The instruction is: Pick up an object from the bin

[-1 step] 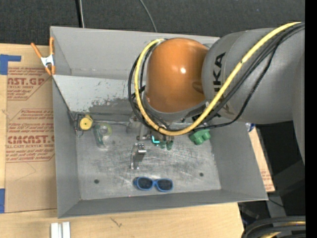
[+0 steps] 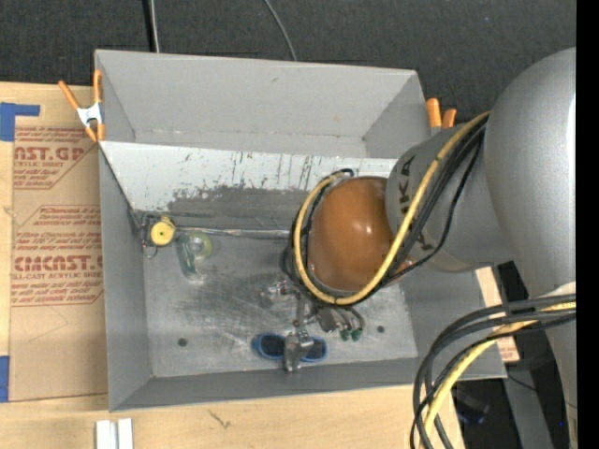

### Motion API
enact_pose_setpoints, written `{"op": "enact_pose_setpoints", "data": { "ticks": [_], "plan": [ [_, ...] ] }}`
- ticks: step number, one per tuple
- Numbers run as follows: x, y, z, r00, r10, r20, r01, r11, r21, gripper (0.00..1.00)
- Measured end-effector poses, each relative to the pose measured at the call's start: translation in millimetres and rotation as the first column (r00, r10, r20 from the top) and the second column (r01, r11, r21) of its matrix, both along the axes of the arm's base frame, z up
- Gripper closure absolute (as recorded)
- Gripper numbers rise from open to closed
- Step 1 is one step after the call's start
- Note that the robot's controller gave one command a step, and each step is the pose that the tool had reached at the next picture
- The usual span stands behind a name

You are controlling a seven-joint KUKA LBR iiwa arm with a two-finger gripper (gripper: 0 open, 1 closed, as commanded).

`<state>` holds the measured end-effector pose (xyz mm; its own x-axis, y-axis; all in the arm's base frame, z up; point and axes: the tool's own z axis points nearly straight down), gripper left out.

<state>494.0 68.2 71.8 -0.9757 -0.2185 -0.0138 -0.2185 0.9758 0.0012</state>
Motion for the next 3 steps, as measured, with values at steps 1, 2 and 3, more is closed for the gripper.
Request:
{"op": "enact_pose_setpoints", "data": {
  "ticks": [1, 2, 3],
  "plan": [
    [-13.7, -11, 29, 1.0, -0.021, -0.012, 0.021, 1.0, -0.003, 0.0],
    [-13.7, -19, 28, 1.0, -0.014, -0.014, 0.014, 1.0, -0.004, 0.0],
    [-8.9, -21, 2, 0.998, 0.059, 0.008, -0.059, 0.998, -0.001, 0.0]
  ]
}}
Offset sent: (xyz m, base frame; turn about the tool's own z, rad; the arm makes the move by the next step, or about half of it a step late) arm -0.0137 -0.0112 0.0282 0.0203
